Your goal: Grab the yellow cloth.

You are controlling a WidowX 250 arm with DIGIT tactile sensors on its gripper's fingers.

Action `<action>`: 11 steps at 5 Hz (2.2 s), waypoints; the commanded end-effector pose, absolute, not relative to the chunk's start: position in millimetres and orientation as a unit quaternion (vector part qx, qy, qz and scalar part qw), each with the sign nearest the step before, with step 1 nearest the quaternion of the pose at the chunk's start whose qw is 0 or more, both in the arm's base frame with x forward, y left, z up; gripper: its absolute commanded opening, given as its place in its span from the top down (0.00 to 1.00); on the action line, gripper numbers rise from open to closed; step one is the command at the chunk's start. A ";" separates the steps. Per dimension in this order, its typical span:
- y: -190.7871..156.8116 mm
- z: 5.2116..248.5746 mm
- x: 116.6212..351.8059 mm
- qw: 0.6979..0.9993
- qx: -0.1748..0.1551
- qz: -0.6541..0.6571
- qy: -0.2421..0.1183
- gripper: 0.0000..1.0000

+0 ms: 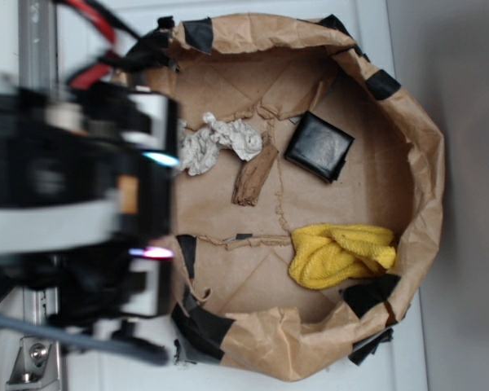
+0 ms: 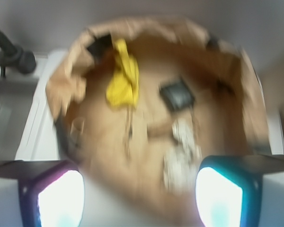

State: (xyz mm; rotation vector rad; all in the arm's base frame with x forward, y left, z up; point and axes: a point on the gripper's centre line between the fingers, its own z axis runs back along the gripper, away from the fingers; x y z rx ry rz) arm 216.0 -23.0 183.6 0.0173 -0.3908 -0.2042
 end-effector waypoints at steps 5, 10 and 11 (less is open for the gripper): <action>-103.2 37.9 306.6 0.945 -0.084 -0.265 -0.174 1.00; -23.0 151.3 272.1 0.985 -0.017 -0.043 -0.168 1.00; -26.9 163.3 258.9 0.987 -0.055 0.003 -0.149 1.00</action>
